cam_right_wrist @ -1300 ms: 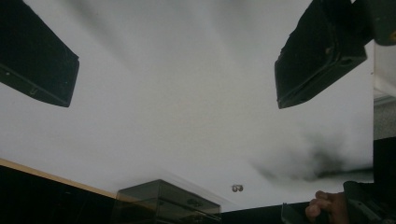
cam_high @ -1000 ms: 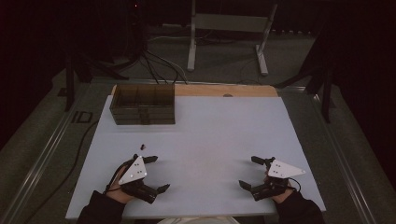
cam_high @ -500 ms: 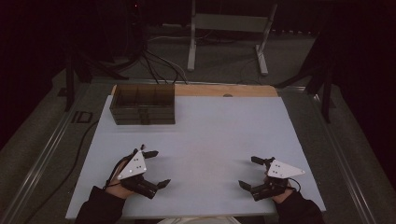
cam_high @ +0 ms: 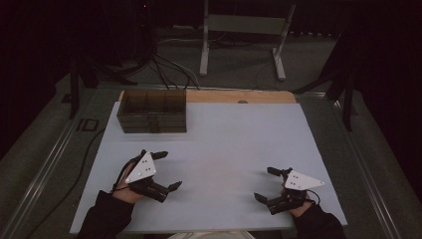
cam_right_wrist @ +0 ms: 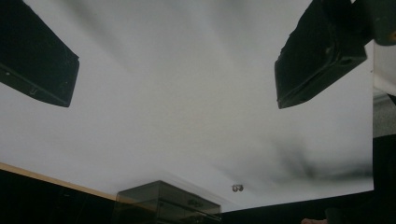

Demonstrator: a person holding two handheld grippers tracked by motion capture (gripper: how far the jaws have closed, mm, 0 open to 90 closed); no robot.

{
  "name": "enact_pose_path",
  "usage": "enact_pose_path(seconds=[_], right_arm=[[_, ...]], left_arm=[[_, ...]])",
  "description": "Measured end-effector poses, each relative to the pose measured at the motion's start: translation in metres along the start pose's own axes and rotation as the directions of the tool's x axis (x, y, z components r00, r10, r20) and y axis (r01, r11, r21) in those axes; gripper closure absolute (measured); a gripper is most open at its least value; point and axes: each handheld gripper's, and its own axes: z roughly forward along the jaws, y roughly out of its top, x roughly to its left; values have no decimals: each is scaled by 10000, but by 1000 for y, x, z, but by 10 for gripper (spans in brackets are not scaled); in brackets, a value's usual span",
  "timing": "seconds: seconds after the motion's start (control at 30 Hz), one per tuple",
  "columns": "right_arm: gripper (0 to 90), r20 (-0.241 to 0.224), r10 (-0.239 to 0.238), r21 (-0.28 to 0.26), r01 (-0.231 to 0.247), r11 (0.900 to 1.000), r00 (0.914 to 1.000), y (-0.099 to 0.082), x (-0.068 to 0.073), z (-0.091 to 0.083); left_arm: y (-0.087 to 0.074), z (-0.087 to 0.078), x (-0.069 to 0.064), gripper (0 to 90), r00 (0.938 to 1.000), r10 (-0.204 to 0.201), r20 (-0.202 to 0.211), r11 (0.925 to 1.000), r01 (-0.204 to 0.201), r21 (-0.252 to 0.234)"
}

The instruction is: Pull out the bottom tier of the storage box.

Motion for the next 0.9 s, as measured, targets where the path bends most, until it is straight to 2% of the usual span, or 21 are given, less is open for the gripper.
enact_pose_path(seconds=[0.17, 0.23, 0.7, 0.9], right_arm=[[0, 2, -9, 48, 9, 10000, 10000, 0, 0, 0], [0, -35, 81, -37, -81, 10000, 10000, 1, 1, 0], [0, 0, -97, 16, 97, 10000, 10000, 1, 3, 1], [0, -6, -77, 38, 77, 10000, 10000, 0, 2, 1]], left_arm=[[7, -5, 7, 8, 9994, 100, -325, 9999, -104, -120], [8, -5, 10, 9, 9985, 200, -504, 9998, -202, -27], [15, -10, 27, 8, 9883, 508, -1441, 9986, -485, 196], [17, -8, 33, 8, 9824, 651, -1750, 9964, -546, 642]])
